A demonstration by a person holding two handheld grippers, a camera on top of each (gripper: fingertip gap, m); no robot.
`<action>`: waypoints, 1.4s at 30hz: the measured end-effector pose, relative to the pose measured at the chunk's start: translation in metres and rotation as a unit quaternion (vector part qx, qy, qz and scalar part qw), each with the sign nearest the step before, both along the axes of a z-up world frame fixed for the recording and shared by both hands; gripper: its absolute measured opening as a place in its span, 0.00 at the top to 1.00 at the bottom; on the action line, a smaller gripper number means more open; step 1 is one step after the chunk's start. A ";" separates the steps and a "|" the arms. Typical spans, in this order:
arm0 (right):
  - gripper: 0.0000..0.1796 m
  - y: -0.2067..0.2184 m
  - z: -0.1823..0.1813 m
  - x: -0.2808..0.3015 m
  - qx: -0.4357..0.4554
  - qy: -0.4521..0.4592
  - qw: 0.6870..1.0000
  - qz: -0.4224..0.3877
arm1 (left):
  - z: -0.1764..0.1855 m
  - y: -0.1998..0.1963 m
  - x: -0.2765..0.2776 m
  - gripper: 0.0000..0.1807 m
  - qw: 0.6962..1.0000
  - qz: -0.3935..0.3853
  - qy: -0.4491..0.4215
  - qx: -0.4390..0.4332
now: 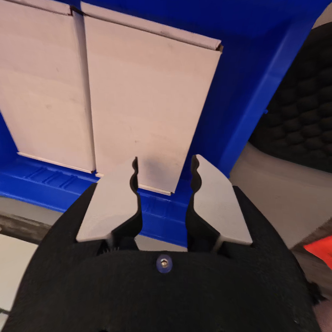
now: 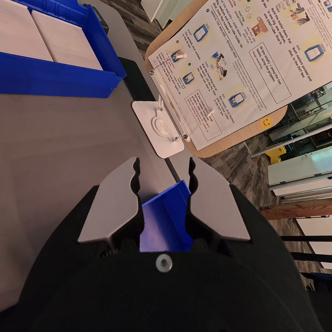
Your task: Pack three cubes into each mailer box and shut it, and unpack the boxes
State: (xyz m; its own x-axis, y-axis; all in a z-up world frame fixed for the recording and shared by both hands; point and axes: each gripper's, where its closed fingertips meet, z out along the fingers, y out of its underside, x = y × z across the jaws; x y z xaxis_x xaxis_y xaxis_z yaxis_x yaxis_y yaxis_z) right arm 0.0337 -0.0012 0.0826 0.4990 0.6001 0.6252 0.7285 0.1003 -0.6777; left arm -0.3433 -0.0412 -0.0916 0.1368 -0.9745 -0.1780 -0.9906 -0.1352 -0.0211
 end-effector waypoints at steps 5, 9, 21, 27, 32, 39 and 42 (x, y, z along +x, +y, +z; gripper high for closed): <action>0.70 -0.001 -0.001 -0.003 -0.003 0.000 1.000 0.003 | 0.000 0.018 0.013 0.53 0.999 -0.012 -0.034 0.034; 0.70 -0.002 -0.001 -0.003 -0.004 0.001 1.000 0.004 | -0.012 0.021 0.019 0.42 0.999 -0.018 -0.039 -0.004; 0.70 0.001 -0.005 0.000 -0.009 -0.001 1.000 0.006 | -0.027 0.029 0.029 0.36 0.998 -0.052 -0.011 -0.020; 0.70 0.003 -0.005 0.002 -0.010 0.001 1.000 0.005 | -0.026 0.022 0.023 0.37 0.998 -0.052 0.015 -0.037; 0.70 0.004 -0.008 0.001 -0.014 -0.004 1.000 0.006 | -0.037 0.023 0.019 0.31 0.996 -0.049 0.049 -0.055; 0.70 0.005 -0.010 0.001 -0.015 -0.008 1.000 0.006 | -0.048 0.022 0.018 0.27 0.996 -0.035 0.049 -0.073; 0.70 0.006 -0.011 0.000 -0.016 -0.010 1.000 0.006 | -0.050 0.022 0.016 0.24 0.995 -0.033 0.061 -0.071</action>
